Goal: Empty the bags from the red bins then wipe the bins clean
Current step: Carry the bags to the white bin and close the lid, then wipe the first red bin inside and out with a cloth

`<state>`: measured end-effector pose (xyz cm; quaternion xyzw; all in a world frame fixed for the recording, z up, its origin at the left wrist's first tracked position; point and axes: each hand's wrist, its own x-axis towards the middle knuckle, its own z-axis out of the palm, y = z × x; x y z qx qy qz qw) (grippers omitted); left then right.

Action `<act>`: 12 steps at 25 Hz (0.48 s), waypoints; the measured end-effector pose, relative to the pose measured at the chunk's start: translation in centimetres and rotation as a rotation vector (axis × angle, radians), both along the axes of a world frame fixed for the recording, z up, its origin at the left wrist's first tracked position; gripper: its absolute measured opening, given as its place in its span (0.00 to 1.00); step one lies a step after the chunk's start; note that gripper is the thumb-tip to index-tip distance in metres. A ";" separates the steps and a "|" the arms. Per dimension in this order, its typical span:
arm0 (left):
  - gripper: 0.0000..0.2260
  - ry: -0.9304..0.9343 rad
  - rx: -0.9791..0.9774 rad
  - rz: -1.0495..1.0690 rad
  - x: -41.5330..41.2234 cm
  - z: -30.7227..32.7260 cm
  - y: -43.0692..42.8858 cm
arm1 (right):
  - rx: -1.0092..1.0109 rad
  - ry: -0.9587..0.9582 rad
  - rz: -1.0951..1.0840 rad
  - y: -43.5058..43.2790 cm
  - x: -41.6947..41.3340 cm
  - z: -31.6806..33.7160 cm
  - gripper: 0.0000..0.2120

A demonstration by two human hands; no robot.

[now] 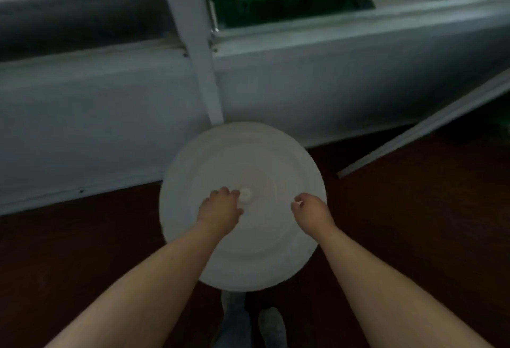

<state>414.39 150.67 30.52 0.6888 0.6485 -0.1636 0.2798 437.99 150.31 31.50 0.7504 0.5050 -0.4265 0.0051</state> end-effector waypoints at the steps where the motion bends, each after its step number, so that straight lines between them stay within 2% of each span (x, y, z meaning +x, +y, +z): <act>1: 0.23 -0.033 -0.034 0.062 -0.5 1.7 -0.9 | -0.004 -0.002 0.033 -0.2 -0.8 1.4 0.18; 5: 0.22 -0.139 -0.102 0.333 -3.6 12.4 -8.1 | 0.017 0.018 0.230 -3.4 -5.8 10.7 0.17; 8: 0.18 -0.194 -0.046 0.531 -6.9 19.3 -15.8 | 0.011 0.050 0.417 -7.6 -10.9 16.5 0.13; 12: 0.15 -0.219 0.027 0.766 -13.1 26.2 -25.2 | 0.020 0.048 0.641 -13.5 -20.0 22.2 0.15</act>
